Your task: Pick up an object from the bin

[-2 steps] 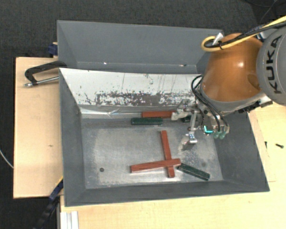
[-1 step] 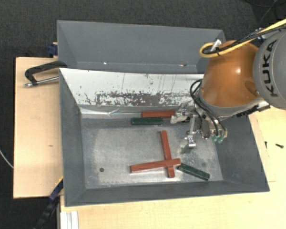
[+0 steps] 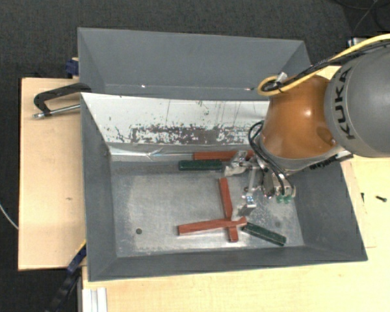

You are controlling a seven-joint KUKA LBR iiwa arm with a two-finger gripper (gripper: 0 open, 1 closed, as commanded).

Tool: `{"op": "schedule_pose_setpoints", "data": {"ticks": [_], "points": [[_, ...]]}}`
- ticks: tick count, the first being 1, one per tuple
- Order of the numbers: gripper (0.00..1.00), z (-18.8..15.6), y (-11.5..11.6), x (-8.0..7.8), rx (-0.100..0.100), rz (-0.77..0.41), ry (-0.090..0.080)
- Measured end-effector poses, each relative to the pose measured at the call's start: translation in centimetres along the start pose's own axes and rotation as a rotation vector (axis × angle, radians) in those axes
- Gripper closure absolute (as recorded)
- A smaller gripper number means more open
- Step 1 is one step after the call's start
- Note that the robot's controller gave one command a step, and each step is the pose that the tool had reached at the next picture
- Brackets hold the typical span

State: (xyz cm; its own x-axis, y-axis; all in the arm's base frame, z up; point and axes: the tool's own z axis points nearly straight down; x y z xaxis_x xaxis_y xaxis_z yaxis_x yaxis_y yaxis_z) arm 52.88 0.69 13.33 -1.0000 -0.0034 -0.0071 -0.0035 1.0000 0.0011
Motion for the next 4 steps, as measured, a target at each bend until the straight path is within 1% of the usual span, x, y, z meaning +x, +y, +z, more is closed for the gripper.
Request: {"op": "schedule_pose_setpoints", "data": {"ticks": [1,2,3,4], "points": [[1.0,4.4,1.0,1.0,0.002,-0.193,-0.006],[1.0,4.4,1.0,1.0,0.002,-0.193,-0.006],[1.0,4.2,1.0,0.9,-0.002,-0.194,-0.012],[1.0,-13.5,0.2,-6.6,0.001,-0.081,-0.011]]}}
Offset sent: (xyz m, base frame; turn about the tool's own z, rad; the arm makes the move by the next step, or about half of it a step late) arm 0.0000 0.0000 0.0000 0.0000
